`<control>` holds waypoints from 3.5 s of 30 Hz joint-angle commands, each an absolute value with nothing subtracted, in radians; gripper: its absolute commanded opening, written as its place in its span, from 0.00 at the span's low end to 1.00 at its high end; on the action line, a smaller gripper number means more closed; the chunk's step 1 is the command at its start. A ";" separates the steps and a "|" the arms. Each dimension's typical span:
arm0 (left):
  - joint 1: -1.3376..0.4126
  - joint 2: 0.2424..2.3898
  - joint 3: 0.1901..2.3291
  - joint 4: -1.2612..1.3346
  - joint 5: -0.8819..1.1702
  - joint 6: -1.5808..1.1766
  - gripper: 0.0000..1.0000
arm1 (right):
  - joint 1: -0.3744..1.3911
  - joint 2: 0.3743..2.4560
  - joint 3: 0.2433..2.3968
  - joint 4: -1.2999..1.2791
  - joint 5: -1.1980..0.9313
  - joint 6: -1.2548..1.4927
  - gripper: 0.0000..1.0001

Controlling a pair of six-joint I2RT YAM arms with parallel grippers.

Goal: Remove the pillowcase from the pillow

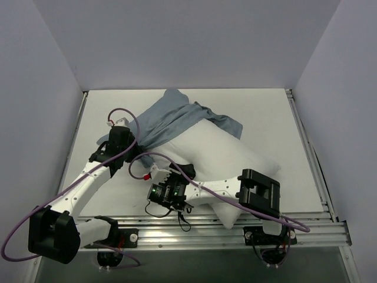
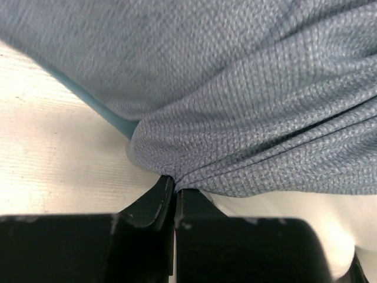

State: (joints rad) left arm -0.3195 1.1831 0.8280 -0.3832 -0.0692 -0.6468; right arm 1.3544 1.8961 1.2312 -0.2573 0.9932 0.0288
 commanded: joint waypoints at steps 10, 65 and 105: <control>-0.250 1.184 0.897 -0.423 -0.129 -0.615 0.02 | 1.238 1.541 1.149 -0.299 1.053 0.120 0.00; -0.156 0.770 0.611 -0.081 -0.049 -0.992 0.94 | 0.971 1.097 0.896 -0.110 0.302 0.143 0.00; 0.184 1.173 0.923 -0.069 -0.374 -0.806 0.02 | 0.934 0.819 1.064 -0.529 0.727 0.437 0.00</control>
